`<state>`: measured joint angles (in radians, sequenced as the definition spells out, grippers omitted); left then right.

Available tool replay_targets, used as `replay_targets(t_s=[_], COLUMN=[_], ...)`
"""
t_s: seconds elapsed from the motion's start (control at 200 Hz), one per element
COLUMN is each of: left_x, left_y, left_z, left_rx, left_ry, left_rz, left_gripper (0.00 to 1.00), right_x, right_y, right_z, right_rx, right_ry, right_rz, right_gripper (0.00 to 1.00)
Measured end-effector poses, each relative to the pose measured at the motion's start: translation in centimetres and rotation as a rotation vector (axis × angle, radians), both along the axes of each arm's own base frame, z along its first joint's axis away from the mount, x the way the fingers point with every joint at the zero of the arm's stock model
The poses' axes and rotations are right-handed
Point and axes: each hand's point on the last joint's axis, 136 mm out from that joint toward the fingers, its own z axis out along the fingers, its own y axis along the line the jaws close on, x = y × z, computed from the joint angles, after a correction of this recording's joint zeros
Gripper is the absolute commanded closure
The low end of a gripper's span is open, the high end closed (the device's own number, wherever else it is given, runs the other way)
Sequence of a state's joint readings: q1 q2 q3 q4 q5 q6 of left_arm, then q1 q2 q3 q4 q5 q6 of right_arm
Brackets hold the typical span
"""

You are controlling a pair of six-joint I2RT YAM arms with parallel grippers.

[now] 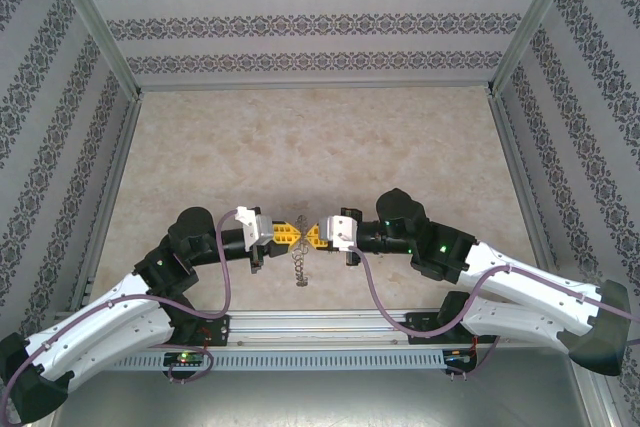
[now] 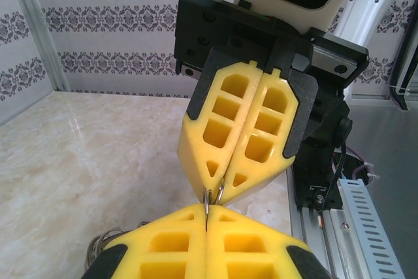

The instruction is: Put the keys on the keyring

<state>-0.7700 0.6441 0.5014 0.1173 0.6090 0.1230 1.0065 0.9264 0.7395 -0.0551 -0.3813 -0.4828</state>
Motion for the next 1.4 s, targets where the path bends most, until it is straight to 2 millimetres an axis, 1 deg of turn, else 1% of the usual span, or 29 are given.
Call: replay_targets(t_s=[0.18,0.34,0.555,0.754,0.989,1.069,1.229,1.399], left_x=[0.0,-0.1,-0.1,-0.1,-0.1,-0.2,-0.4,-0.5], left_y=[0.1,0.1,0.2,0.3,0.3,0.2,0.2,0.2], left_z=[0.1,0.3,0.4,0.5,0.6,0.6,0.6,0.6], left_rx=[-0.003,-0.008,-0.011,-0.014,-0.015,-0.015,-0.016,-0.017], left_ry=[-0.003,-0.009,-0.012,-0.015,-0.017,-0.016,-0.016,-0.016], left_rz=[0.0,0.003,0.004,0.008,0.006,0.003,-0.009,-0.016], left_gripper=[1.0,1.0,1.0,1.0,1.0,1.0,1.0,1.0], right_x=[-0.1,0.0,0.1,0.2,-0.6,-0.8,-0.3,-0.2], right_y=[0.0,-0.2,-0.4,-0.9,-2.0,-1.8,-0.9,-0.1], right_z=[0.0,0.0,0.0,0.4,2.6,3.0,3.8,2.7], right_rx=[0.009,0.015,0.018,0.03,0.103,0.112,0.114,0.083], right_ry=[-0.008,-0.015,-0.018,-0.029,-0.022,0.0,0.037,0.09], right_rz=[-0.002,-0.011,-0.025,-0.047,-0.048,-0.039,-0.034,-0.018], right_gripper=[0.95,0.86,0.78,0.77,0.76,0.76,0.76,0.75])
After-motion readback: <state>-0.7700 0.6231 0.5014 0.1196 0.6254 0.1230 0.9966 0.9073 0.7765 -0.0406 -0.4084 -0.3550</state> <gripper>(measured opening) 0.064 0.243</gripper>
